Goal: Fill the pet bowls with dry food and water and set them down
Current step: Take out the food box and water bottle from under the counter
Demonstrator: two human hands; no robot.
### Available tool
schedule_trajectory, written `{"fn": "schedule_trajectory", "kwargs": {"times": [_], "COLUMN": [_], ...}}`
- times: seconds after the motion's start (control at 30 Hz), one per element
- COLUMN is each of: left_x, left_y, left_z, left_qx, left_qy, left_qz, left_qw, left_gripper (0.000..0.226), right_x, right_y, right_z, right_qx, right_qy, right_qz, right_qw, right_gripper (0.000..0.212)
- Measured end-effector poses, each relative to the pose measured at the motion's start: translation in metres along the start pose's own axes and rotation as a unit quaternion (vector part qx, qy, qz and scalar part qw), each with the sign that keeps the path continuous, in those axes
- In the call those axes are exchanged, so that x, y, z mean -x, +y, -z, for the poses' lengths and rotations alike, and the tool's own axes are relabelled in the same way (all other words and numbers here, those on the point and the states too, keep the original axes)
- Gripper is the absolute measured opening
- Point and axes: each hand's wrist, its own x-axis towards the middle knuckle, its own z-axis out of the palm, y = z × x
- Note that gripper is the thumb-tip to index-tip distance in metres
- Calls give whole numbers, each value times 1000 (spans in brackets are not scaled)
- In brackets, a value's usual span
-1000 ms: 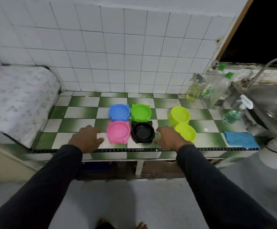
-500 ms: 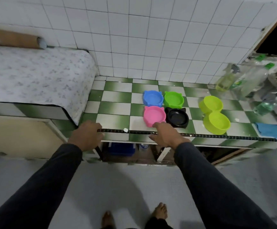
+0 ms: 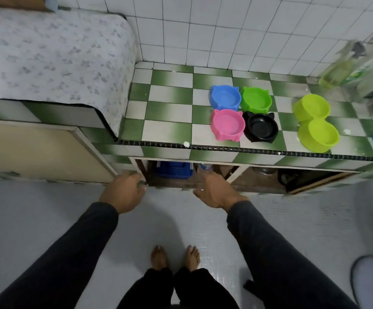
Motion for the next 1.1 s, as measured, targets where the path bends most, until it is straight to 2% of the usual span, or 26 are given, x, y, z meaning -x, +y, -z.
{"fn": "schedule_trajectory", "kwargs": {"times": [0.2,0.43,0.73,0.9,1.1], "left_x": [-17,-72,-178,-241,-306], "left_y": [-20,-46,-104,-137,-166], "left_z": [-64,-148,-277,-350,-410], "left_qx": [9,-12,-46,-52,0], "left_qy": [-30,-79,-112,-95,-17], "left_qz": [11,10,9,14,-15], "left_qw": [999,997,993,994,1000], "left_gripper": [51,53,57,61,61], "right_x": [-24,-85,-205,-275,-342], "right_y": [27,62,123,159,195], "right_z": [-58,-143,-263,-319,-359], "right_qx": [-18,-26,-38,-56,-110], "right_qy": [-27,-65,-99,-80,-12], "right_qz": [-35,-66,-62,-71,-56], "right_qw": [999,995,992,993,992], "right_gripper": [59,63,65,70,71]}}
